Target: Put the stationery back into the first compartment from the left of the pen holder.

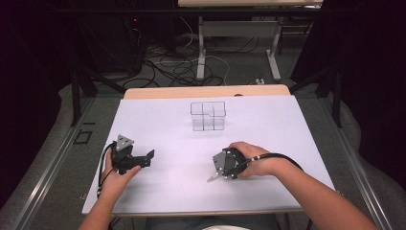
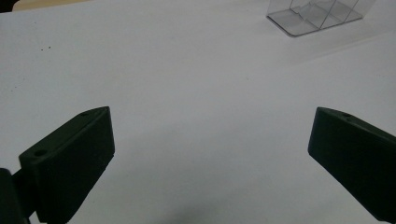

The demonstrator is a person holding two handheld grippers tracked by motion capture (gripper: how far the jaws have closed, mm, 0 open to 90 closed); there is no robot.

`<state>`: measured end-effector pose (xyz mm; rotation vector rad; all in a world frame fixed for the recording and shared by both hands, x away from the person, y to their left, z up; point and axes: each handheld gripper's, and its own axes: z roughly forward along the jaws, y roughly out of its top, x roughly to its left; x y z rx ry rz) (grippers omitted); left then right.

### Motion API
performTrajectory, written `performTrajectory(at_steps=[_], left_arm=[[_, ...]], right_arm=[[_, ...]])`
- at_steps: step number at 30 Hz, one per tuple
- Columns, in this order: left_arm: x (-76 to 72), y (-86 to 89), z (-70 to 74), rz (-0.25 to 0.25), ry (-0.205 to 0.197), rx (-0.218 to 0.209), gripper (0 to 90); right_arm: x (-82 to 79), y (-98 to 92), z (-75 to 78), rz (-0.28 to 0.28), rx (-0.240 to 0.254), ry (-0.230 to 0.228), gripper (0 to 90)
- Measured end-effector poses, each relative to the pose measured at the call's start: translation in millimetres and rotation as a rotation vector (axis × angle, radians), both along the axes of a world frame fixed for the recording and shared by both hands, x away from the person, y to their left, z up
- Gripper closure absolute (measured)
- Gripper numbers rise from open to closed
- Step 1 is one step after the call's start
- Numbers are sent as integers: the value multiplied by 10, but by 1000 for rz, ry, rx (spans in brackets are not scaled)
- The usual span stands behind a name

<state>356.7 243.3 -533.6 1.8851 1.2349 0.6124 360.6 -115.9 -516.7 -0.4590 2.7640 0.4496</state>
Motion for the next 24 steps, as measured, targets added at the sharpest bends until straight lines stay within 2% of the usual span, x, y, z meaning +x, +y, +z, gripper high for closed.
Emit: performTrajectory(at_steps=[1,2,3,4,6,7,10,13,14,15,17,19,20,21,22,24], left_arm=[[2,-1,-2,1,0,-1,5],[2,-2,-2,2,3,0,5],[3,-3,-5,2,5,-2,5],[4,-5,-8,2,6,-3,5],[2,-7,-10,3,9,-2,5],[3,-3,-6,-1,5,7,6],[3,-6,-8,3,7,-2,6],[3,-4,-8,3,5,-3,6],[3,-4,-9,3,5,-4,6],[2,-4,-9,3,5,-4,6],[0,-6,-10,3,6,-1,6],[-2,-6,-10,3,6,-1,6],[-2,-6,-11,3,6,-1,6],[-2,-6,-11,3,6,-2,6],[-2,-5,-11,3,6,0,6],[-1,0,-10,-1,11,1,6]], right_arm=[[-12,-2,-3,-10,-8,4,516],[-9,3,-7,0,-9,9,532],[0,13,3,12,-29,16,544],[-16,8,-16,-9,-14,19,554],[-10,20,-17,15,-32,27,584],[-17,23,-27,14,-26,27,588],[-18,27,-42,26,-37,36,605],[-29,30,-55,17,-50,34,619],[-12,41,-55,41,-53,26,624],[-25,38,-66,22,-50,36,630],[-21,51,-77,38,-65,31,642],[-23,59,-102,41,-58,20,653],[-15,71,-99,50,-82,33,657],[-23,70,-132,47,-48,13,670],[-18,78,-128,53,-71,31,689],[-17,89,-131,52,-75,38,697]])
